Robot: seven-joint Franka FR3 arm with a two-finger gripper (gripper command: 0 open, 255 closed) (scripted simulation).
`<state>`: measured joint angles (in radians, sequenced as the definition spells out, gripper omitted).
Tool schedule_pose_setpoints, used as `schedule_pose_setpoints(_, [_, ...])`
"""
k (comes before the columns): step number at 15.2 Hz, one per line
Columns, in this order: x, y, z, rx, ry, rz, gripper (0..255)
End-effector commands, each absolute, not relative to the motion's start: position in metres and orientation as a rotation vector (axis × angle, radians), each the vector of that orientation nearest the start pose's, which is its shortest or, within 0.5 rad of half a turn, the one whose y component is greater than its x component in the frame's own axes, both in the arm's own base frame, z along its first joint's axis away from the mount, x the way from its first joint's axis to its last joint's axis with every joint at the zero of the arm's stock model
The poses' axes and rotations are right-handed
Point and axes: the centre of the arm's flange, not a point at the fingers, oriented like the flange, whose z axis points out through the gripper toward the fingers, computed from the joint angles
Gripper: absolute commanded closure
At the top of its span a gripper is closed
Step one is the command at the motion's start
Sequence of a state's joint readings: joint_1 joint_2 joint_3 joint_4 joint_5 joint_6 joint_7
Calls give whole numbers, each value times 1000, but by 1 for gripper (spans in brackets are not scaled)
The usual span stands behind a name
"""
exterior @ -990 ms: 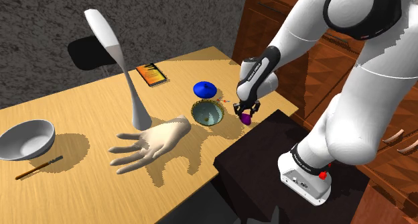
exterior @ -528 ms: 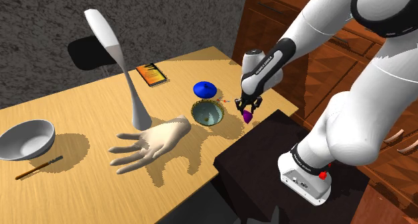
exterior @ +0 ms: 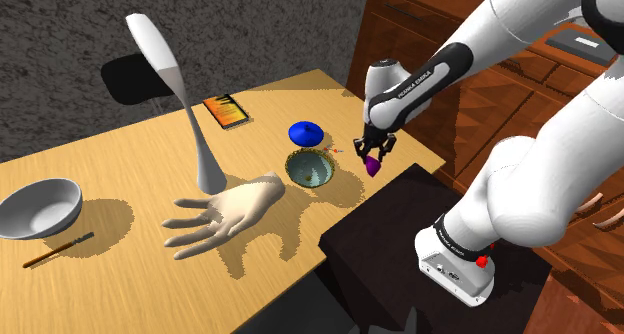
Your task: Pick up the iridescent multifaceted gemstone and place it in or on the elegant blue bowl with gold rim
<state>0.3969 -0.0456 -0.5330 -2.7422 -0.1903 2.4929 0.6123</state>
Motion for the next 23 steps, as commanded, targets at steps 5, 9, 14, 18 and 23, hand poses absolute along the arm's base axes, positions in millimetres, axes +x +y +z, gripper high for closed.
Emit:
schedule_pose_setpoints(5, [368,-46,248,-3114,932,300,255])
schedule_pose_setpoints(9, [368,-46,270,-3114,932,300,255])
schedule_pose_setpoints(14, [383,-25,284,-3114,932,300,255])
schedule_pose_setpoints(18, [415,17,287,-3114,932,300,255])
schedule_pose_setpoints(23, [453,71,290,-3114,932,300,255])
